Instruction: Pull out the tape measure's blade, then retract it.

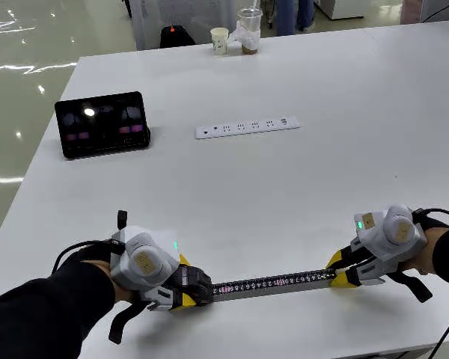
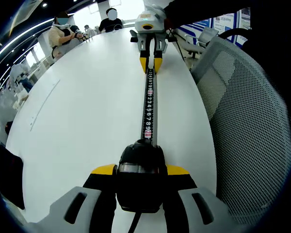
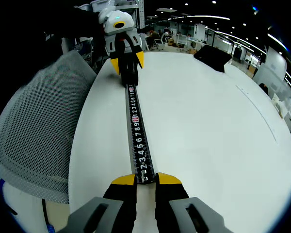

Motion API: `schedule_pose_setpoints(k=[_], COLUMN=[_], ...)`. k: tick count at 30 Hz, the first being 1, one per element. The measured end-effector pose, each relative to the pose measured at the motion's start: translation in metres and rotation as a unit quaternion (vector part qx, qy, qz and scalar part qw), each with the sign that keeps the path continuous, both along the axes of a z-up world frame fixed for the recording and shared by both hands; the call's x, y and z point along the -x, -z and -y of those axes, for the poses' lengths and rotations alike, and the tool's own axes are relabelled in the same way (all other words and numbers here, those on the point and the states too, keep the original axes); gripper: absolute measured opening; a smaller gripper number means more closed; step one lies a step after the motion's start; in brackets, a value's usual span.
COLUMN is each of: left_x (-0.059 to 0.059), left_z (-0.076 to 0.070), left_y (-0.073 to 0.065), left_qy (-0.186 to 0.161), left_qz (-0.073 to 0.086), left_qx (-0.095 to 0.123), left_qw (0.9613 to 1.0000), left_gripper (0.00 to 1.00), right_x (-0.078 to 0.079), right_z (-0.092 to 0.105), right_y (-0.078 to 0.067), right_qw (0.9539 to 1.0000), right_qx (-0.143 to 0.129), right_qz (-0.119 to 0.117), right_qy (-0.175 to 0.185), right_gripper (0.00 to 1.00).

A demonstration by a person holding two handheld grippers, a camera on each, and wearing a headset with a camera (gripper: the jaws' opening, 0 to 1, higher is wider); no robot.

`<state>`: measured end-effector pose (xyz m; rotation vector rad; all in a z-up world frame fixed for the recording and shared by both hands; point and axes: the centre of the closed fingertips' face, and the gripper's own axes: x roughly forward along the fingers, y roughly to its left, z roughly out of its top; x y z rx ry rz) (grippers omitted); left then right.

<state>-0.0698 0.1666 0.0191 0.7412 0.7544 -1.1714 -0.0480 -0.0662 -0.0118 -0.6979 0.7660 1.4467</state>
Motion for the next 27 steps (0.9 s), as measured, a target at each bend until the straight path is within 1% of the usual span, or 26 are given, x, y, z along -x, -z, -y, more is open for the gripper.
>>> schedule_pose_setpoints(k=[15, 27], left_x=[0.0, 0.0], left_z=[0.0, 0.0], left_y=[-0.001, -0.001], left_qy=[-0.001, -0.001], left_qz=[0.001, 0.002], left_qx=[0.001, 0.002], left_qw=[1.0, 1.0], left_gripper=[0.3, 0.3], right_x=[-0.001, 0.001], right_z=[0.01, 0.012], right_y=[-0.001, -0.004], right_qw=[1.0, 0.9999], right_qx=[0.004, 0.005], right_qz=[-0.001, -0.001], right_qy=[0.005, 0.009], right_gripper=[0.11, 0.11])
